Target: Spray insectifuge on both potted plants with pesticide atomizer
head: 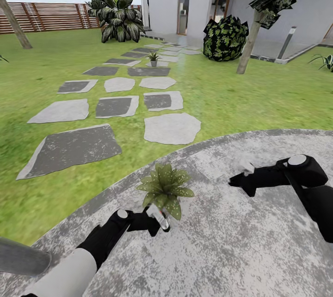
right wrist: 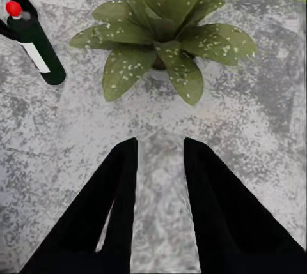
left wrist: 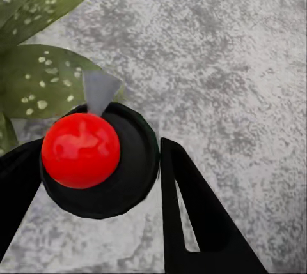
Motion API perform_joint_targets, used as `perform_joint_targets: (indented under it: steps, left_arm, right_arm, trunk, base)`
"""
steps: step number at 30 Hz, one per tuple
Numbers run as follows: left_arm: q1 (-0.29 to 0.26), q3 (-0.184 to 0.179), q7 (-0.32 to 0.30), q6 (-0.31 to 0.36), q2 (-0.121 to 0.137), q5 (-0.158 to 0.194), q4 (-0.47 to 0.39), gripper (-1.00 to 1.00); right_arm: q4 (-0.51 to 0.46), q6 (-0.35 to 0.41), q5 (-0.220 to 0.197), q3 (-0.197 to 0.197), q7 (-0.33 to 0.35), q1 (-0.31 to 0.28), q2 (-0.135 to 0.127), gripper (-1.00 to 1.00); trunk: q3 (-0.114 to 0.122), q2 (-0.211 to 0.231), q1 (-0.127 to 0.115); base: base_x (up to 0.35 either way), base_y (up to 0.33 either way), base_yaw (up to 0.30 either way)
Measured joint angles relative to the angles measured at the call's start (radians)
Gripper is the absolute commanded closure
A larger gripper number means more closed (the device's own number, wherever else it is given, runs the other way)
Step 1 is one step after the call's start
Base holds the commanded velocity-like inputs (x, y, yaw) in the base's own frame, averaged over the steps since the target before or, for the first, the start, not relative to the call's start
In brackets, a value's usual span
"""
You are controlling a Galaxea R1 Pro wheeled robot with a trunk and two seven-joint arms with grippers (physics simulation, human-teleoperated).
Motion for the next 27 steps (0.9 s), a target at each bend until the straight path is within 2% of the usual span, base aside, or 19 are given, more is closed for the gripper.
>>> perform_joint_targets:
  steps: [2, 3, 4, 6, 8, 10, 11, 12, 13, 15, 16, 17, 18, 19, 20, 22, 24, 27]
  left_arm:
    - [0.019, 0.006, 0.035, 0.024, 0.007, -0.004, 0.008, 1.0]
    - [0.023, 0.007, 0.041, 0.032, 0.009, -0.003, 0.01, 1.0]
    - [0.028, 0.01, 0.052, 0.05, 0.014, -0.003, 0.012, 1.0]
    - [0.034, 0.024, 0.092, 0.091, 0.019, 0.0, 0.015, 1.0]
    - [0.043, 0.058, 0.148, 0.124, 0.021, 0.003, 0.017, 1.0]
    - [0.063, 0.108, 0.186, 0.142, 0.021, 0.005, 0.017, 1.0]
    - [0.069, 0.121, 0.192, 0.144, 0.021, 0.007, 0.017, 1.0]
    - [0.083, 0.166, 0.209, 0.148, 0.021, 0.005, 0.017, 1.0]
    - [0.088, 0.183, 0.219, 0.149, 0.021, 0.008, 0.018, 1.0]
    - [0.104, 0.243, 0.275, 0.151, 0.019, 0.008, 0.018, 1.0]
    - [0.11, 0.259, 0.294, 0.152, 0.018, 0.01, 0.018, 1.0]
    - [0.119, 0.285, 0.325, 0.152, 0.015, 0.011, 0.018, 1.0]
    - [0.123, 0.298, 0.34, 0.153, 0.014, 0.013, 0.018, 1.0]
    - [0.135, 0.336, 0.375, 0.153, 0.011, 0.015, 0.018, 1.0]
    - [0.147, 0.378, 0.399, 0.153, 0.008, 0.015, 0.018, 1.0]
    - [0.154, 0.417, 0.416, 0.152, 0.007, 0.018, 0.018, 1.0]
    - [0.159, 0.462, 0.429, 0.15, 0.008, 0.018, 0.018, 1.0]
    - [0.163, 0.523, 0.447, 0.147, 0.006, 0.019, 0.018, 1.0]
  right_arm:
    - [0.0, -0.001, 0.0, -0.056, -0.002, 0.045, -0.017, -1.0]
    - [0.0, -0.001, 0.0, -0.07, -0.003, 0.054, -0.019, -1.0]
    - [0.0, -0.001, -0.001, -0.105, -0.006, 0.074, -0.022, -1.0]
    - [0.0, -0.001, -0.001, -0.211, -0.024, 0.13, -0.024, -1.0]
    - [0.0, -0.018, -0.002, -0.338, -0.047, 0.191, -0.02, -1.0]
    - [0.002, -0.078, -0.006, -0.482, -0.077, 0.266, -0.005, -1.0]
    - [0.005, -0.095, -0.007, -0.52, -0.087, 0.283, 0.006, -1.0]
    - [0.023, -0.152, -0.006, -0.63, -0.117, 0.32, 0.051, -1.0]
    - [0.033, -0.178, -0.006, -0.671, -0.13, 0.332, 0.071, -1.0]
    - [0.084, -0.291, -0.003, -0.799, -0.191, 0.354, 0.155, -1.0]
    - [0.107, -0.327, -0.002, -0.831, -0.215, 0.358, 0.18, -1.0]
    - [0.148, -0.392, -0.001, -0.883, -0.258, 0.363, 0.221, -1.0]
    - [0.177, -0.428, -0.001, -0.908, -0.282, 0.365, 0.24, -1.0]
    - [0.267, -0.55, 0.001, -0.964, -0.364, 0.369, 0.289, -1.0]
    - [0.389, -0.688, 0.002, -0.995, -0.476, 0.371, 0.328, -1.0]
    - [0.481, -0.779, -0.001, -1.011, -0.574, 0.372, 0.352, -1.0]
    - [0.549, -0.827, -0.005, -1.018, -0.633, 0.372, 0.363, -1.0]
    - [0.594, -0.852, -0.013, -1.027, -0.673, 0.372, 0.371, -1.0]
  trunk:
    - [0.0, 0.0, 0.0]
    - [0.0, 0.0, 0.0]
    - [0.0, 0.0, 0.0]
    - [0.0, 0.0, 0.0]
    - [0.0, 0.0, 0.0]
    - [0.0, 0.0, 0.0]
    - [0.0, 0.0, 0.0]
    - [0.0, 0.0, 0.0]
    - [0.0, 0.0, 0.0]
    - [0.0, 0.0, 0.0]
    - [0.0, 0.0, 0.0]
    - [0.0, 0.0, 0.0]
    - [0.0, 0.0, 0.0]
    - [0.0, 0.0, 0.0]
    - [0.0, 0.0, 0.0]
    - [0.0, 0.0, 0.0]
    - [0.0, 0.0, 0.0]
    - [0.0, 0.0, 0.0]
  base:
    - [0.0, 0.0, 0.0]
    - [0.0, 0.0, 0.0]
    - [0.0, 0.0, 0.0]
    - [0.0, 0.0, 0.0]
    - [0.0, 0.0, 0.0]
    - [0.0, 0.0, 0.0]
    - [0.0, 0.0, 0.0]
    - [0.0, 0.0, 0.0]
    - [0.0, 0.0, 0.0]
    - [0.0, 0.0, 0.0]
    - [0.0, 0.0, 0.0]
    - [0.0, 0.0, 0.0]
    - [0.0, 0.0, 0.0]
    - [0.0, 0.0, 0.0]
    - [0.0, 0.0, 0.0]
    - [0.0, 0.0, 0.0]
    - [0.0, 0.0, 0.0]
    - [0.0, 0.0, 0.0]
